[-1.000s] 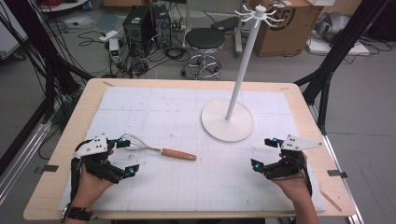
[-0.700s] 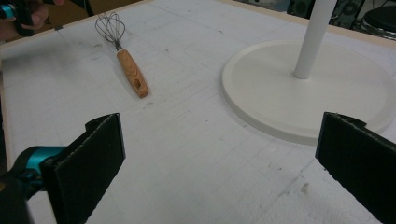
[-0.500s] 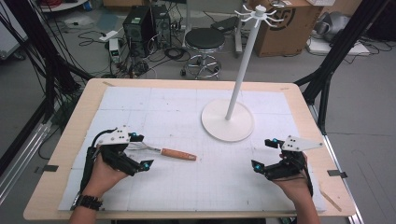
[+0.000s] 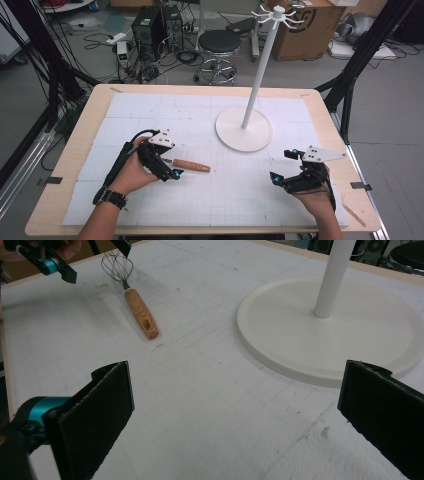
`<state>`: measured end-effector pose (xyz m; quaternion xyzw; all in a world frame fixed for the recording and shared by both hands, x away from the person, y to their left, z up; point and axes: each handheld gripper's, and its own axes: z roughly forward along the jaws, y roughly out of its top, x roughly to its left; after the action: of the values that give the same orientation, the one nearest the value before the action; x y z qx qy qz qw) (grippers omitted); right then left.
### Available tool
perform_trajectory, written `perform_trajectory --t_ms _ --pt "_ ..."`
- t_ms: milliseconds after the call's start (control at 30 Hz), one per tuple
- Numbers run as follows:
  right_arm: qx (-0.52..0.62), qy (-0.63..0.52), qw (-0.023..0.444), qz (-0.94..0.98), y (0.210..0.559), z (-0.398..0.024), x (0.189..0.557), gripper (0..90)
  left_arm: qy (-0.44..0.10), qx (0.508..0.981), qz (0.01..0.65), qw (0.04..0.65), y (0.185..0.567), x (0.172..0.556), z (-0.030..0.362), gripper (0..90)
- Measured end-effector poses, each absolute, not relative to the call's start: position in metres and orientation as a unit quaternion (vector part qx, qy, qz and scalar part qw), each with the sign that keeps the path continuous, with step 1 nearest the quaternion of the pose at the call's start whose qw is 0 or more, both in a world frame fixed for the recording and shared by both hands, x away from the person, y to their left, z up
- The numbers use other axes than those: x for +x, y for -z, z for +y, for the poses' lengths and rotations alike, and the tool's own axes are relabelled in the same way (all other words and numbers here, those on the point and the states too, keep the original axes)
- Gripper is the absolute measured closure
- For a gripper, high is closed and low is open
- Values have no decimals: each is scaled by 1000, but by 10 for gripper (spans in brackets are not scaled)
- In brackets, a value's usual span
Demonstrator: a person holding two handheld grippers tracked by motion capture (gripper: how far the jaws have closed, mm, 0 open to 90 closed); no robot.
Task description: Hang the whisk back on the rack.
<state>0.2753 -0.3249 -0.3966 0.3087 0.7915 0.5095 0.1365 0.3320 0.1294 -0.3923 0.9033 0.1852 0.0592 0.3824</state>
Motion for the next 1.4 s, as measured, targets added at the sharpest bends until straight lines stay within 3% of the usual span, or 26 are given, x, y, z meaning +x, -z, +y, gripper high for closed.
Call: perform_trajectory --t_ms 67,200,367,700,833,900,1067,1300,1400 --pt "310 -508 132 793 397 -325 275 4 -55 913 174 365 393 335 122 18" --pt "312 -507 130 793 398 -324 277 3 -39 925 159 342 395 342 109 122" --pt "310 -505 128 795 399 -322 279 4 -46 943 159 287 402 351 100 169" --pt "312 -495 126 801 403 -322 281 4 -49 966 153 204 418 356 98 449" --pt "311 -496 129 800 403 -323 280 4 -37 964 158 208 419 359 98 474" --pt "310 -494 130 802 403 -322 280 4 -33 964 157 211 419 360 100 556" --pt "311 -494 129 802 403 -321 280 4 -34 965 155 209 419 361 100 567" --pt "310 -492 127 803 403 -319 279 4 -26 968 150 200 417 357 96 706" --pt "308 -490 129 805 404 -319 280 4 -30 969 148 194 416 356 95 708"
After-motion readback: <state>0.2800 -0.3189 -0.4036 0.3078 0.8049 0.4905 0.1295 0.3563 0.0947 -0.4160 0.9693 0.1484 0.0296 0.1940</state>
